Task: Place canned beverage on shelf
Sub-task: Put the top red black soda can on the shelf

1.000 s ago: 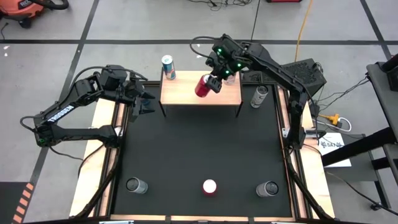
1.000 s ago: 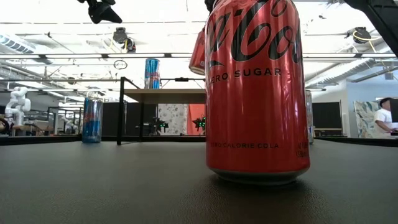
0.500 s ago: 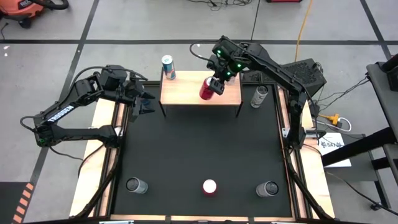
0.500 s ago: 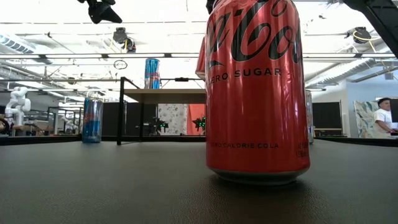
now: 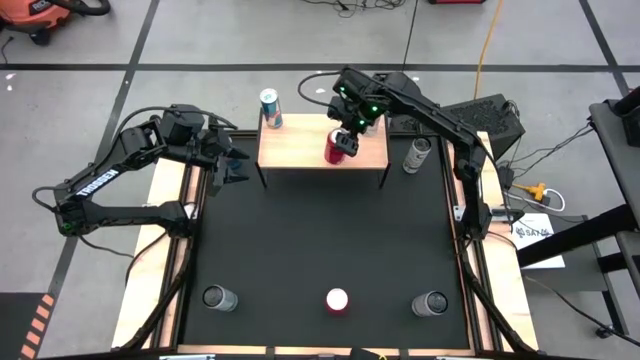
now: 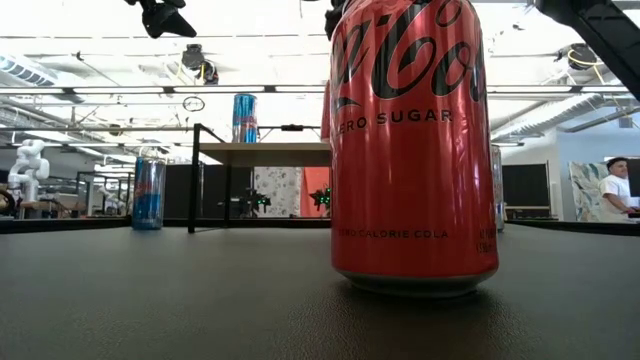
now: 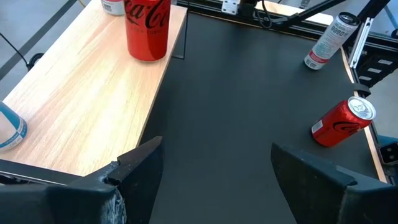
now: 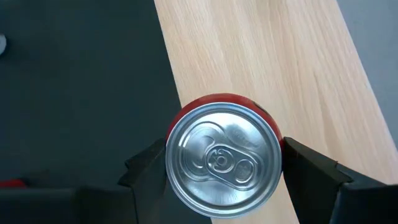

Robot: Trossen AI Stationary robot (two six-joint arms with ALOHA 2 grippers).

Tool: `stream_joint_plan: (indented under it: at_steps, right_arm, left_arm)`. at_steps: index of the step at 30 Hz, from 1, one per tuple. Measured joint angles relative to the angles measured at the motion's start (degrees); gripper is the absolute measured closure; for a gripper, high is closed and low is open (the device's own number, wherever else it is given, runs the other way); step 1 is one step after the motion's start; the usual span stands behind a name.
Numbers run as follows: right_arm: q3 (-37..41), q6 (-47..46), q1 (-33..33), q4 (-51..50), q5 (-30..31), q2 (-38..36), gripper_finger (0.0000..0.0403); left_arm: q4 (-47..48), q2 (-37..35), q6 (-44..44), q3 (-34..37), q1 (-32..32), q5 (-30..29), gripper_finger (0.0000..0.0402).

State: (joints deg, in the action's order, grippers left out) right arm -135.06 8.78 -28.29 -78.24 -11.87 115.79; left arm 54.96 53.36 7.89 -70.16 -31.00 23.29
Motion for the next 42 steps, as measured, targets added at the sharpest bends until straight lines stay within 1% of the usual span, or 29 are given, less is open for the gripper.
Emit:
stream_joint_plan:
  at_steps: [8, 19, 42]
  right_arm:
    - [-0.04, 1.57, -0.07, 0.07, -0.20, 0.33, 0.0155]
    - [0.00, 1.13, -0.11, -0.19, 1.32, 0.44, 0.0116]
    - [0.09, 0.95, -0.26, 1.52, 1.74, 0.18, 0.0112]
  left_arm:
    - [-0.01, 0.00, 0.00, 0.00, 0.01, -0.02, 0.0102]
    - [-0.01, -0.01, 0.00, 0.00, 0.01, -0.01, 0.0102]
    - [-0.02, 0.00, 0.01, 0.01, 0.00, 0.00, 0.0102]
